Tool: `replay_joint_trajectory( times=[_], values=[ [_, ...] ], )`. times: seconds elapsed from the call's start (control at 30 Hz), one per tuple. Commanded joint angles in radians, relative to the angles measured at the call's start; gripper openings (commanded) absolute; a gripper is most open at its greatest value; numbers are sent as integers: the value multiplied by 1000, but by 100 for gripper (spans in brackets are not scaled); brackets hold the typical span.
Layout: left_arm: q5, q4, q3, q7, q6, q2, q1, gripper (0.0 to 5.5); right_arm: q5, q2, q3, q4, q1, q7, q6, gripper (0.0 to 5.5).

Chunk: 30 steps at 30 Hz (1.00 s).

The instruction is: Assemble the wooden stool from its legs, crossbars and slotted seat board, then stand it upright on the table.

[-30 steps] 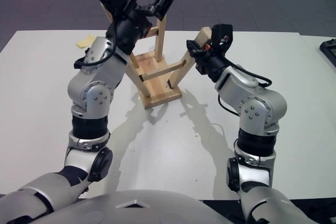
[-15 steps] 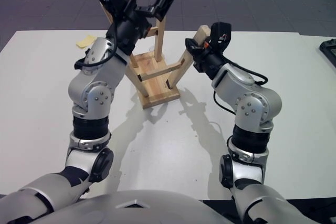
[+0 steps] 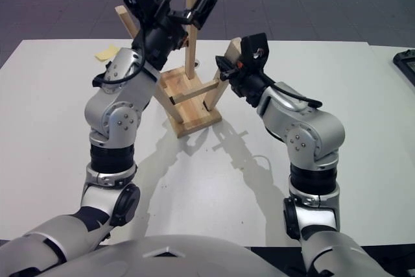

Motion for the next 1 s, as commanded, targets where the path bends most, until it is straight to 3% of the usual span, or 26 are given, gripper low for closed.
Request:
replay_joint_trajectory(
  times=[0.03, 0.2, 0.23, 0.6, 1.0],
  values=[
    [10, 11, -1, -1, 23, -2, 10, 540, -30, -28, 184, 71, 164, 45, 172, 103],
    [12, 20, 5, 2, 17, -6, 3, 540, -70, -1, 146, 113, 160, 16, 131, 103],
    [12, 22, 7, 3, 15, -8, 2, 540, -73, 8, 131, 123, 153, 10, 124, 142],
    [16, 36, 23, 6, 0, -22, -6, 540, -112, 90, 45, 164, 129, 26, 16, 289],
    [16, 29, 76, 37, -70, -44, -13, 540, 52, 160, -219, 52, 52, 140, -242, 465]
  ],
)
